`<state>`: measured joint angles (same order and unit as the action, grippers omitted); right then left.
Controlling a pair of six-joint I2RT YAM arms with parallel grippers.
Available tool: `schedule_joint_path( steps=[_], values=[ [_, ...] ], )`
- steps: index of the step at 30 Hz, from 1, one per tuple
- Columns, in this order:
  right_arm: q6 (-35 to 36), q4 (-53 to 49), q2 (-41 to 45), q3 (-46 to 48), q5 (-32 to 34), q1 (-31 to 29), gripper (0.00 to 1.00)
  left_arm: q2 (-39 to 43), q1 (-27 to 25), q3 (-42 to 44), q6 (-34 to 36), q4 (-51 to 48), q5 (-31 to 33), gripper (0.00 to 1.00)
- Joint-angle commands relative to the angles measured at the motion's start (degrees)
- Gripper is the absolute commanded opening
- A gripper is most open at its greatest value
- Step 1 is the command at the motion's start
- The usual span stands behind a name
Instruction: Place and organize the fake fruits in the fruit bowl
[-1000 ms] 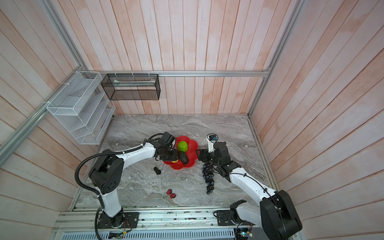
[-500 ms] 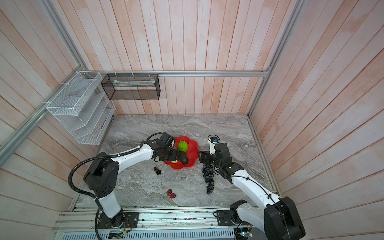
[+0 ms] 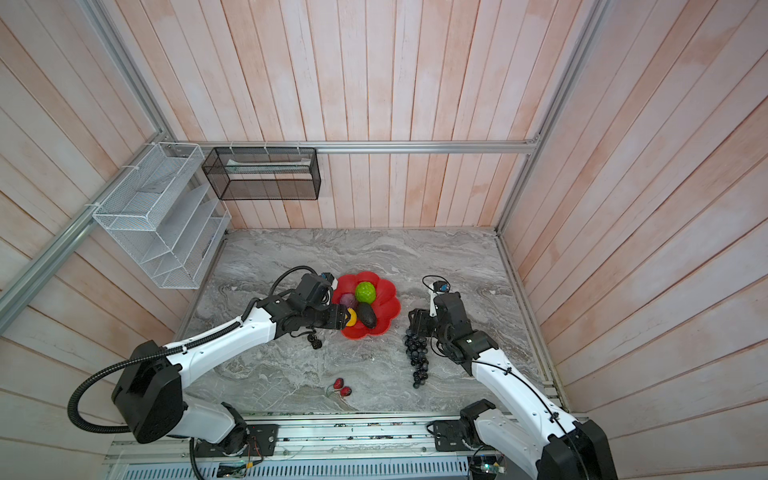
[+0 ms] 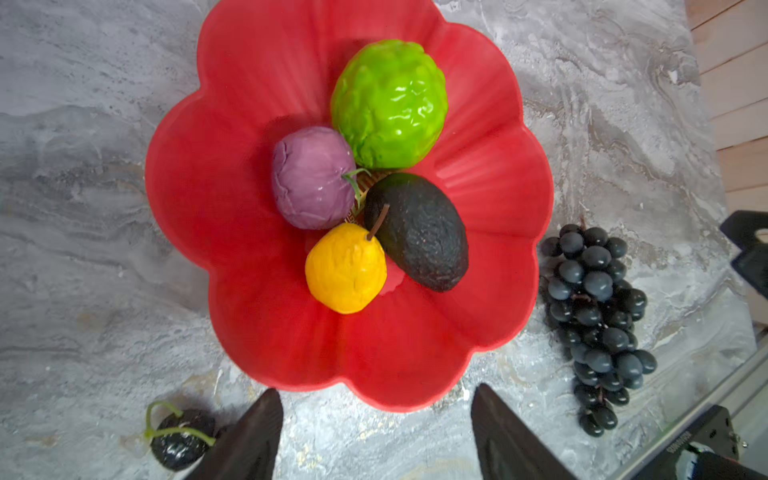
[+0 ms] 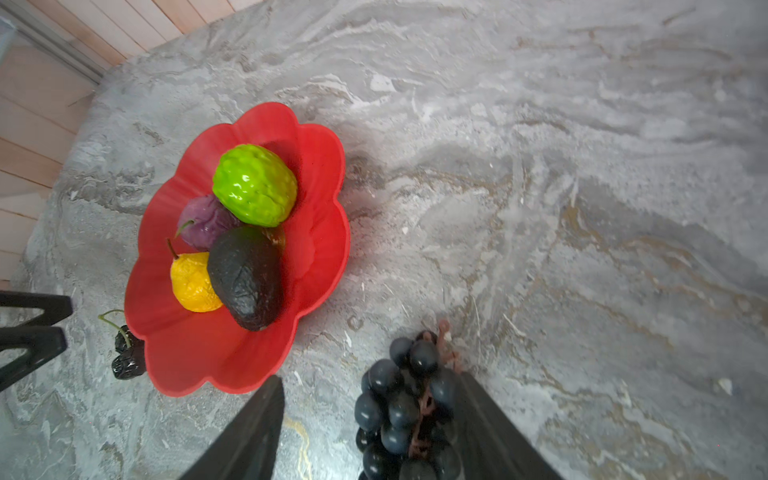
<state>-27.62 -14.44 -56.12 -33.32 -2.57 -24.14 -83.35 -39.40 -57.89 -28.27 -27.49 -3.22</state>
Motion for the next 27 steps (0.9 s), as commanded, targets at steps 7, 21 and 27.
schedule_joint_path(
  steps=[7, 21, 27],
  values=[
    [-5.3, -9.9, -1.4, -2.1, 0.0, 0.5, 0.54, 5.6, 1.7, 4.1, 2.5, 5.5, 1.3, 0.75],
    [-0.7, -10.6, -8.4, -6.4, -1.5, 1.5, 0.42, 8.1, 3.7, 9.2, 0.7, 8.5, -1.4, 0.75],
    [2.8, -9.3, -11.6, -8.3, -7.1, 7.1, 0.43, 7.9, 4.0, 8.9, 1.0, 8.1, -1.2, 0.75]
  ],
)
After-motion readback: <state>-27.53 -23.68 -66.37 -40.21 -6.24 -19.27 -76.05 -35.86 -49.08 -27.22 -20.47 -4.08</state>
